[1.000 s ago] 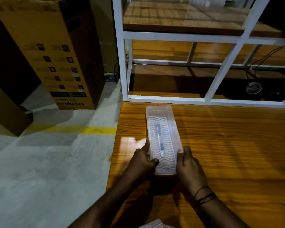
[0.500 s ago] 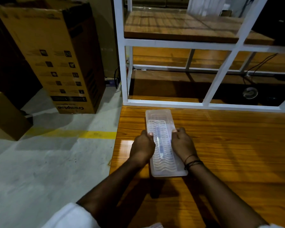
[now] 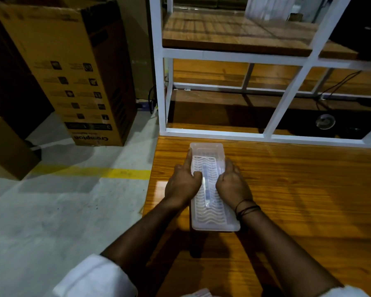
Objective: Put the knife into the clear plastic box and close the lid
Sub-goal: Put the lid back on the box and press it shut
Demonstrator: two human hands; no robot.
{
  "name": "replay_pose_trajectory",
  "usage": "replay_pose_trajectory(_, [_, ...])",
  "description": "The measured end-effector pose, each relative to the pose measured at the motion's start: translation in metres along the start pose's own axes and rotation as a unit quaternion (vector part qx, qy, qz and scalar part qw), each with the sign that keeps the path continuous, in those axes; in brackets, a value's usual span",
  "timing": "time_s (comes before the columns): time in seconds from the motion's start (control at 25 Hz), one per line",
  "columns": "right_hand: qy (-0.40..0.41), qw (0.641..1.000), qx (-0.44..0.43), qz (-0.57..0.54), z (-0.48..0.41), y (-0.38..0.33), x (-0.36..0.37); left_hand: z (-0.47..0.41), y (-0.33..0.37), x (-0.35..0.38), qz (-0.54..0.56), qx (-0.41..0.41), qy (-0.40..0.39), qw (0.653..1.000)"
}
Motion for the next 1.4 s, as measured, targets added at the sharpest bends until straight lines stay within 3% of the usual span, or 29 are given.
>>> replay_pose_trajectory(0.28, [-0.031, 0.989, -0.077, 0.120, -0.030, -0.012, 0.001, -0.024, 0.018, 0.006, -0.205, 0.053, 0.039, 0.977])
replay_pose_trajectory(0.4, [-0.077, 0.989, -0.075, 0.106, -0.032, -0.010, 0.007, -0.031, 0.021, 0.005, -0.258, 0.078, 0.029, 0.962])
replay_pose_trajectory(0.56, [-0.114, 0.988, -0.058, 0.082, -0.034, -0.010, 0.010, -0.034, 0.022, 0.002, -0.262, 0.089, 0.034, 0.960])
replay_pose_trajectory(1.04, [-0.087, 0.985, -0.074, 0.127, -0.047, -0.011, 0.005, -0.048, 0.033, -0.004, -0.299, 0.108, 0.034, 0.947])
replay_pose_trajectory(1.4, [-0.111, 0.987, -0.059, 0.097, -0.051, -0.004, 0.011, -0.054, 0.028, 0.002, -0.303, 0.109, 0.024, 0.946])
Point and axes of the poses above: each hand's wrist, its own z-axis away from the middle knuckle, its own x-axis out of the palm, y = z × x, the point moved 4 cm from there along -z, towards the middle knuckle, and after that the axes turned 10 degrees about -x, right-handed, at the moved point
